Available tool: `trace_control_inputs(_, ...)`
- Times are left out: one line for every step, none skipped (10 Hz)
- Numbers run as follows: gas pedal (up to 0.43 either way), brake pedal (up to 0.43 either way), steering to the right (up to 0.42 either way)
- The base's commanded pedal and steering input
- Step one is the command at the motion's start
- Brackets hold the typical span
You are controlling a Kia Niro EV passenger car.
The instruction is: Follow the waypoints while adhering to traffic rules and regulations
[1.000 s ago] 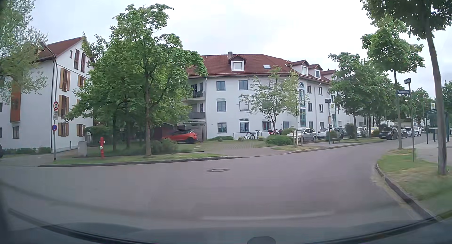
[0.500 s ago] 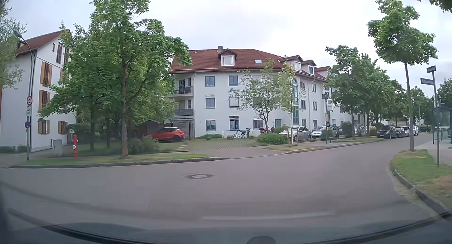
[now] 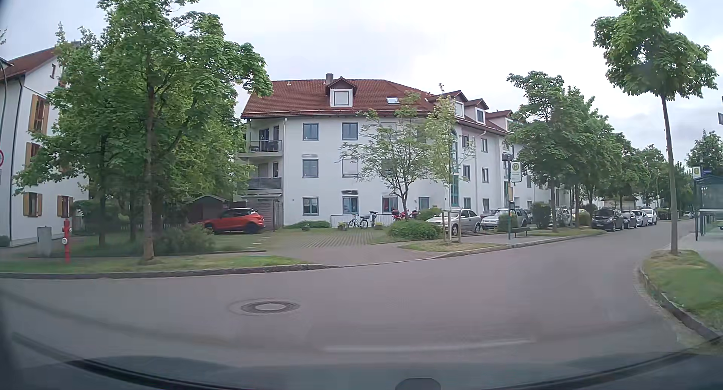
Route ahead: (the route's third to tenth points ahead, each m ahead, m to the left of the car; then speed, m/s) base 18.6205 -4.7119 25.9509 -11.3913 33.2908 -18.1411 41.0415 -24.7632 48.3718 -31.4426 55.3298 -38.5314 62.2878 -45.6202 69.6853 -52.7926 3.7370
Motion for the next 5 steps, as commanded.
trace_control_inputs(0.008, 0.000, 0.153)
trace_control_inputs(0.008, 0.000, 0.156)
trace_control_inputs(0.008, 0.000, 0.158)
trace_control_inputs(0.008, 0.000, 0.158)
trace_control_inputs(0.008, 0.000, 0.158)
